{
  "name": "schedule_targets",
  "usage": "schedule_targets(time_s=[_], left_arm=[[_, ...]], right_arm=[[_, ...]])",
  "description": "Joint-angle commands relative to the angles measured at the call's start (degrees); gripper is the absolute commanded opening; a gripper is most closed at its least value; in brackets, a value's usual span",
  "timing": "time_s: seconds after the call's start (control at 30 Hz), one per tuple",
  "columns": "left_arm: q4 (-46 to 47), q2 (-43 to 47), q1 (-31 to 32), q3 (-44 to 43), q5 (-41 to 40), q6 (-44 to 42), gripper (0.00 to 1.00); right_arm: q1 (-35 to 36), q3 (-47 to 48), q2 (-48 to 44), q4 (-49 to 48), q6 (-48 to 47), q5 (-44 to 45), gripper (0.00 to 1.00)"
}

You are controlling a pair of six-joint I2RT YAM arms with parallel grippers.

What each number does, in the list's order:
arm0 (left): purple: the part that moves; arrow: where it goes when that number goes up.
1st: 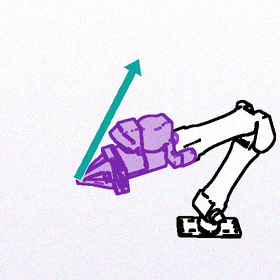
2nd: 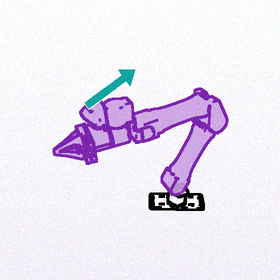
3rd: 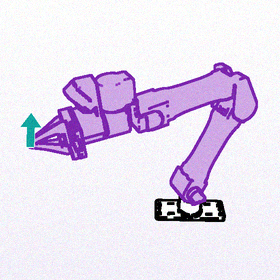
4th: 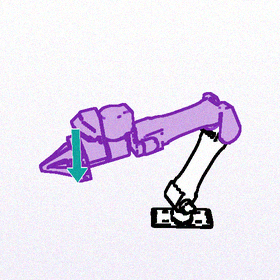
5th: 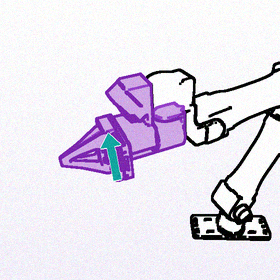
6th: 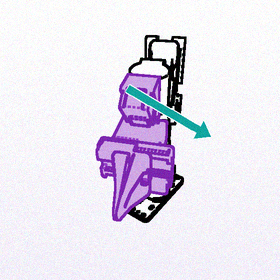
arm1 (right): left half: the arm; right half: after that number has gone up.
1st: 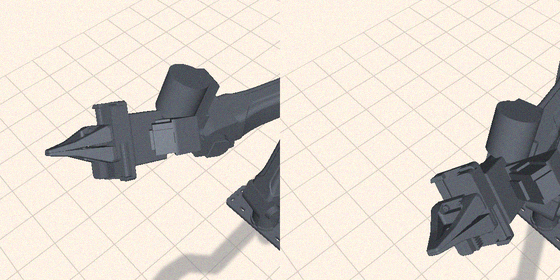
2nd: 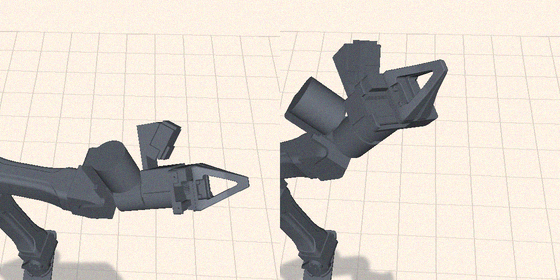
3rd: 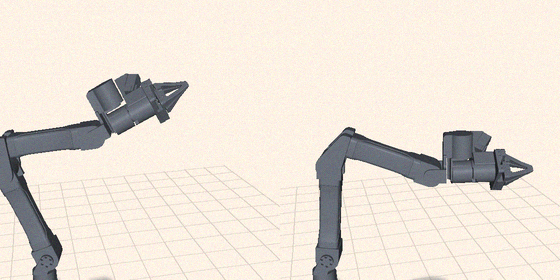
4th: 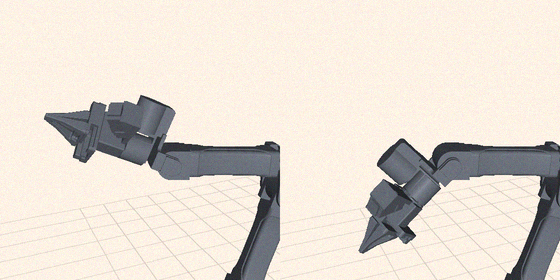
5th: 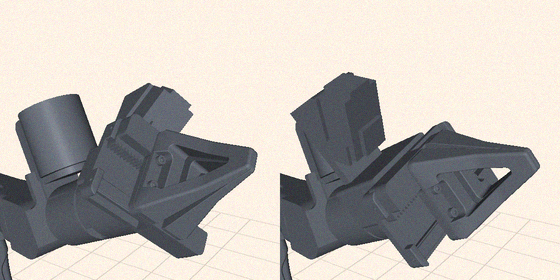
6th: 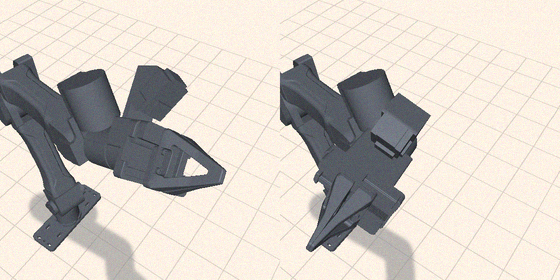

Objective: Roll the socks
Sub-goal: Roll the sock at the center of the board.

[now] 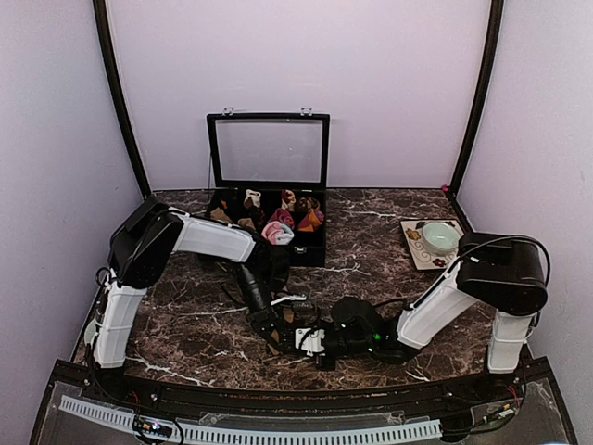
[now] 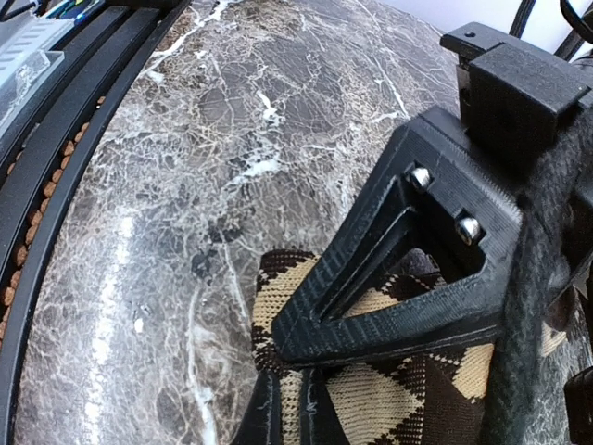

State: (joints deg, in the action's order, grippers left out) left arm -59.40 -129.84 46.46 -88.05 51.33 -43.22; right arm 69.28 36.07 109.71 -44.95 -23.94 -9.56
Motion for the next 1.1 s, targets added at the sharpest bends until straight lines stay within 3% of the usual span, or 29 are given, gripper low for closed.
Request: schedule_targets(time_s=[0.0, 0.2, 0.5, 0.8, 1.07], left_arm=[[4.94, -0.89, -0.52, 1.31, -8.38, 1.09, 0.16], [15.11, 10.83, -2.67, 8.49, -16.29, 6.33, 0.27], [25.35, 32.5, -2.92, 20.36, -26.43, 7.12, 0.31], [24.43, 37.51, -1.25, 25.07, -24.96, 2.45, 0.32], [31.03, 39.14, 6.17, 32.77, -27.88, 0.07, 0.29]], right_arm=[[-0.61, 1.1, 1.37, 7.04, 1.78, -0.56, 0.0], [-1.96, 0.4, 0.77, 12.24, 10.38, -5.85, 0.0], [-6.14, 1.25, 1.78, 18.2, 30.87, -15.94, 0.0], [-10.55, 6.66, 7.45, 26.84, 44.16, -26.2, 0.0], [-13.89, 14.14, 13.51, 40.69, 47.91, -32.24, 0.0]])
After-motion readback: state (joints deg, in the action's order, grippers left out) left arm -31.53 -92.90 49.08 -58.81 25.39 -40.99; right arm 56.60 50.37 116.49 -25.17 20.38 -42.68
